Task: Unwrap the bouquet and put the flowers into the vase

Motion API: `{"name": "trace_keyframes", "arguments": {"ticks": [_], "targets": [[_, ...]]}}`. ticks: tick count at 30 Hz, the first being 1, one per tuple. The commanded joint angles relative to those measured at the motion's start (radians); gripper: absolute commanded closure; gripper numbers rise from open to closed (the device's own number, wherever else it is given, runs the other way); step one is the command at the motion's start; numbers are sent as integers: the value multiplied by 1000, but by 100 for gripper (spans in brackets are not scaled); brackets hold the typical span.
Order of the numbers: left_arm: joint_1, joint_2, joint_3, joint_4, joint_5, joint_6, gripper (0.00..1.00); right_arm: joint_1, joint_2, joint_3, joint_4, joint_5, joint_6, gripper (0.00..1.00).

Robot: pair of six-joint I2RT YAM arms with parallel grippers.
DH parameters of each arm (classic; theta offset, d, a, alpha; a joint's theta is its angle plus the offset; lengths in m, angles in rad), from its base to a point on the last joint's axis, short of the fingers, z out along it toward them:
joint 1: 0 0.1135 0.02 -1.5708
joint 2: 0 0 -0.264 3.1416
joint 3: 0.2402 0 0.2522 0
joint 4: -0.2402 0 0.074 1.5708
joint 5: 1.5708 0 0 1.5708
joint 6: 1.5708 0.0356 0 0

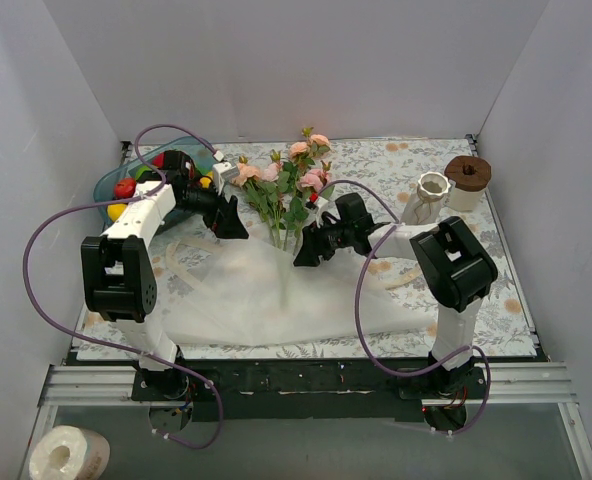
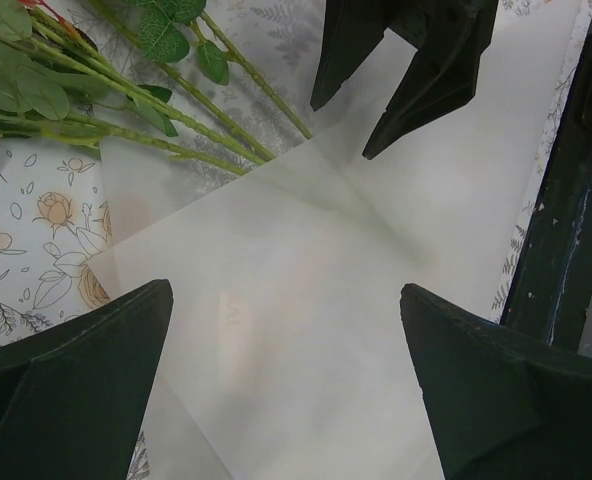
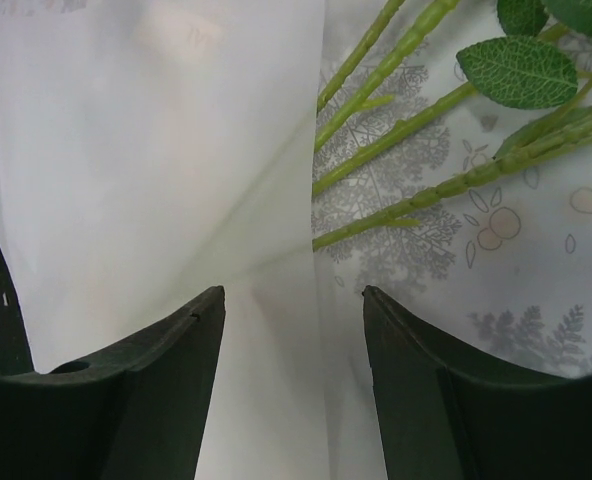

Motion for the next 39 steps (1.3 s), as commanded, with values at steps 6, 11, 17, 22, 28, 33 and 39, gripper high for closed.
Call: {"name": "trace_keyframes", "arguments": {"ticks": [6, 11, 17, 22, 28, 33, 39], "targets": [[6, -77, 23, -4, 0, 9, 2, 28, 13, 17, 36, -12, -20, 39], [7, -97, 1, 12, -9, 0, 2, 38, 13, -24, 90, -12, 0, 42], [7, -114, 4, 15, -11, 3, 2, 38, 19, -16, 96, -35, 9, 54], [7, -117, 9, 16, -11, 1, 2, 38, 7, -13, 94, -60, 26, 80], [6, -134, 6, 13, -15, 3, 2, 38, -41, -19, 67, -63, 38, 99], [6, -143, -2, 16, -11, -5, 2, 40, -114, -13, 35, -69, 38, 99], [7, -149, 21, 21, -21, -31, 2, 72, -268, 1, -49, -46, 0, 99]]}}
